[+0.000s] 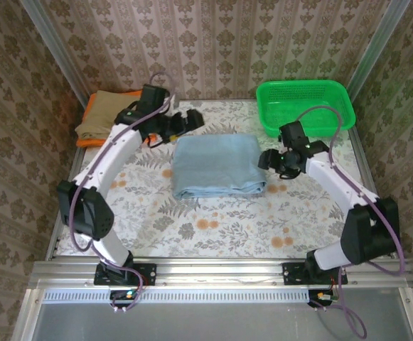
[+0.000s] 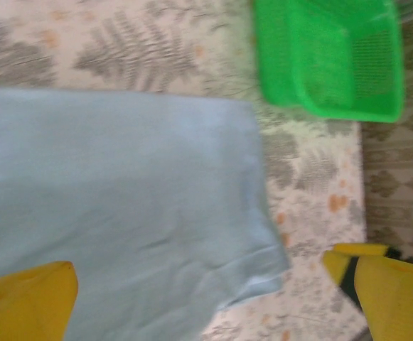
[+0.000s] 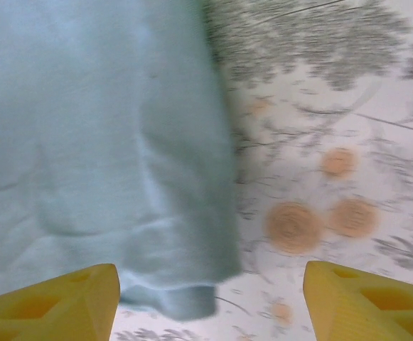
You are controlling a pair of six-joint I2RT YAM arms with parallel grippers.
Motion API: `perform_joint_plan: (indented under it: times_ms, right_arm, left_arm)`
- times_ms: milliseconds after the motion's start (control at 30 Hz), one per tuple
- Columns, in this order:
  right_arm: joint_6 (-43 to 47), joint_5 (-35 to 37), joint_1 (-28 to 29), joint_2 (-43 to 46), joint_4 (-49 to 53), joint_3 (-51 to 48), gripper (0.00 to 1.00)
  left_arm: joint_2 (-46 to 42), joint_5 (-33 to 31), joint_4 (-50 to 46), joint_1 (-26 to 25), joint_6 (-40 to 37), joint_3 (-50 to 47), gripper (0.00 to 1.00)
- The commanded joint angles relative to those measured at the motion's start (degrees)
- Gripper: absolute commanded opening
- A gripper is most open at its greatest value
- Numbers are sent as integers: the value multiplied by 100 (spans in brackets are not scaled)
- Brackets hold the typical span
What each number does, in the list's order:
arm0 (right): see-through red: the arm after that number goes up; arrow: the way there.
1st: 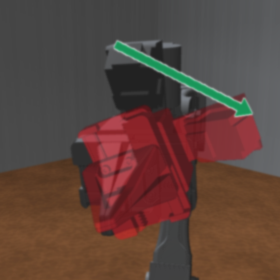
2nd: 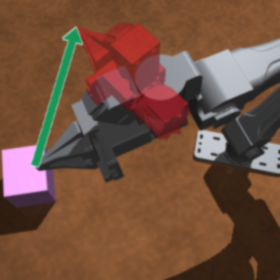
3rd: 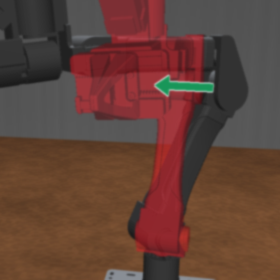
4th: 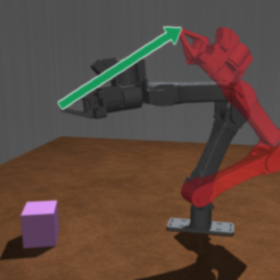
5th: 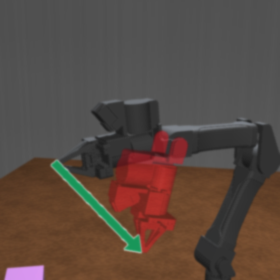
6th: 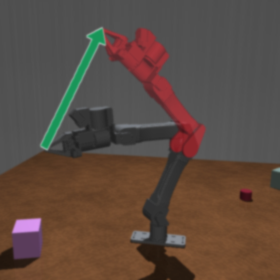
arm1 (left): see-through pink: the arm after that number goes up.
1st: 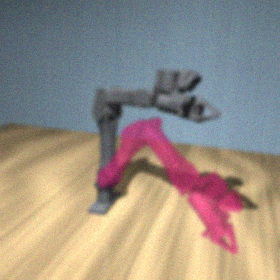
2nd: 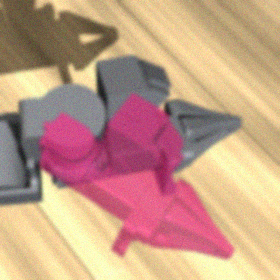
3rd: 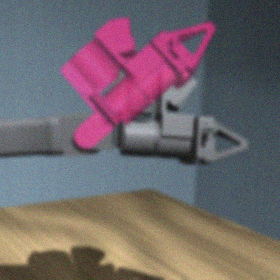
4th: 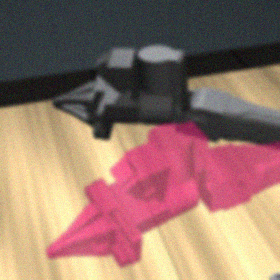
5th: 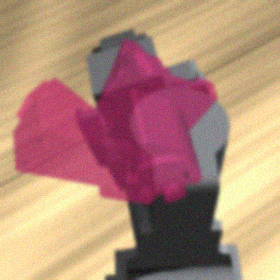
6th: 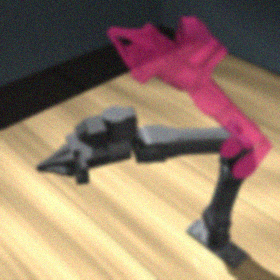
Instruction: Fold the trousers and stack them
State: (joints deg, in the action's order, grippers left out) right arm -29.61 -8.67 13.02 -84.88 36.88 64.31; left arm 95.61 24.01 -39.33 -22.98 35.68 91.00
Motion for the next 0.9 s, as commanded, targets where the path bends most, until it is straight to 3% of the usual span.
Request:
perform_joint_plan:
  times_ms: [0, 167, 367, 533, 667, 767, 867]
  right_arm:
    - [12, -969, 33, -749, -545, 216, 73]
    - [314, -740, 34, -1877, -412, 750, 73]
    - [294, -845, 79, -2440, -580, 635, 68]
    - [228, -1166, 172, -2516, -1028, 271, 68]
    - [143, -1534, 191, -2577, -1315, 45, 68]
    - [-8, -1852, 236, -2589, -1580, -77, 68]
    - [-168, -2271, 285, -2626, -1848, -175, 68]
  left_arm:
    - [70, 87, -148, 274, -855, -837, 100]
    - [382, 113, -64, 474, -1312, -1451, 97]
    - [1025, 883, 514, 532, -1459, -1587, 96]
    - [1136, 362, 92, 547, -1625, -1672, 96]
    - [1063, 319, 227, 543, -1597, -2028, 93]
    - [1154, 790, 840, 540, -1347, -2370, 74]
    - [1112, 1033, 1189, 532, -1220, -2474, 45]
